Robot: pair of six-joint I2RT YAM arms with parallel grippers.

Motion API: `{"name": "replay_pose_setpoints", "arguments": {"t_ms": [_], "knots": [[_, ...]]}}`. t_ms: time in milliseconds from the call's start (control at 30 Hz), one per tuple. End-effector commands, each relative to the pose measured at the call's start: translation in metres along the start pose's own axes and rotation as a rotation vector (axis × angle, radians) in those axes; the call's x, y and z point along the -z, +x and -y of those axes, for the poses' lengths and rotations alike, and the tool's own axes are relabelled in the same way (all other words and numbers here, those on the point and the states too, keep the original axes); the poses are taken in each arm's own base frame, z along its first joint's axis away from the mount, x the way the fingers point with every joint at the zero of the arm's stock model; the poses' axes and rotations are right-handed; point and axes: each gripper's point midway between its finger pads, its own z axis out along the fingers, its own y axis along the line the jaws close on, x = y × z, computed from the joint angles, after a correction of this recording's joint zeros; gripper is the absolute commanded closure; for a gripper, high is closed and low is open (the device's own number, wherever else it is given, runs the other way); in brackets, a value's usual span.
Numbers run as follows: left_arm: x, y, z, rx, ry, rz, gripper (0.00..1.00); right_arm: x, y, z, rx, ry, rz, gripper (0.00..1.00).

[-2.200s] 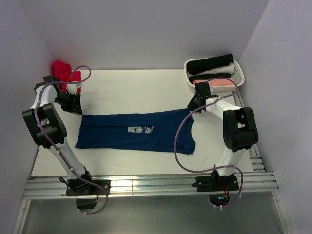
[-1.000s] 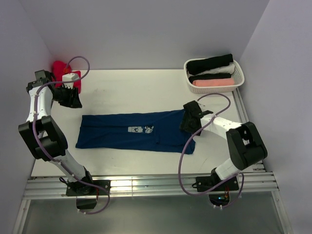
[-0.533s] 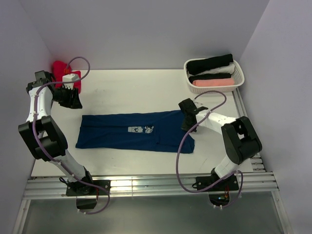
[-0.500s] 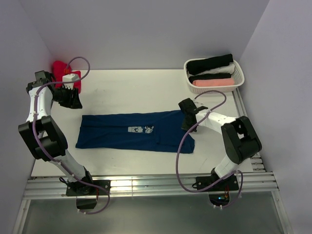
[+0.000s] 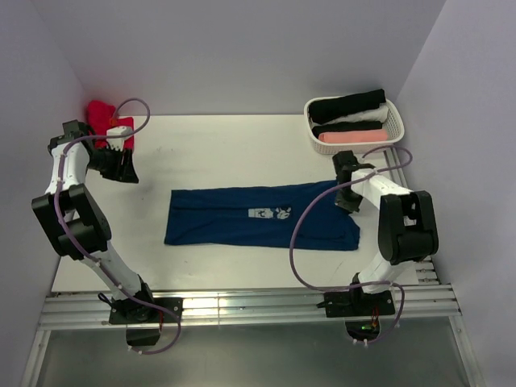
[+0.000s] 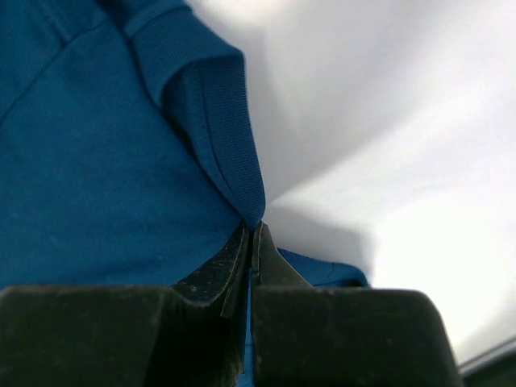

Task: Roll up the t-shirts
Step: Fold the tshirt

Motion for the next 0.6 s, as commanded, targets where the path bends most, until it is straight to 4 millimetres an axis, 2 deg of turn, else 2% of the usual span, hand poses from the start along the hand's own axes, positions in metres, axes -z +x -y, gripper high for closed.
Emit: {"name": "replay_pose_setpoints", "arguments": {"t_ms": [0,133,167,200,233,333,433,467,567], "knots": [[-0.002,-0.003,0.004,-0.014,0.024,0.009,0.51,-0.009,-0.021,0.044,0.015,0.152,0.02,1.0],[-0.011,0.002,0.005,-0.004,0.039,-0.015,0.5,-0.027,-0.033,0.08,-0.06,0.212,-0.01,0.93],[-0.013,0.003,0.007,0.003,0.05,-0.02,0.5,-0.03,-0.035,0.082,-0.065,0.213,-0.021,0.9],[-0.018,0.006,0.01,0.007,0.069,-0.036,0.5,-0.031,-0.036,0.083,-0.076,0.211,-0.026,0.84],[-0.02,0.006,0.011,0.009,0.081,-0.039,0.5,-0.03,-0.037,0.08,-0.083,0.196,-0.03,0.73],[-0.029,0.004,0.023,0.006,0.138,-0.052,0.48,-0.018,-0.04,0.068,-0.103,0.154,0.013,0.55],[-0.037,-0.007,0.04,-0.019,0.19,-0.05,0.42,0.007,-0.039,0.048,-0.119,0.088,0.072,0.51],[-0.042,-0.009,0.043,-0.015,0.198,-0.056,0.42,0.024,-0.035,0.031,-0.087,0.036,0.103,0.5],[-0.057,-0.018,0.059,-0.025,0.228,-0.072,0.42,0.052,-0.027,-0.002,-0.103,-0.089,0.142,0.49]]}}
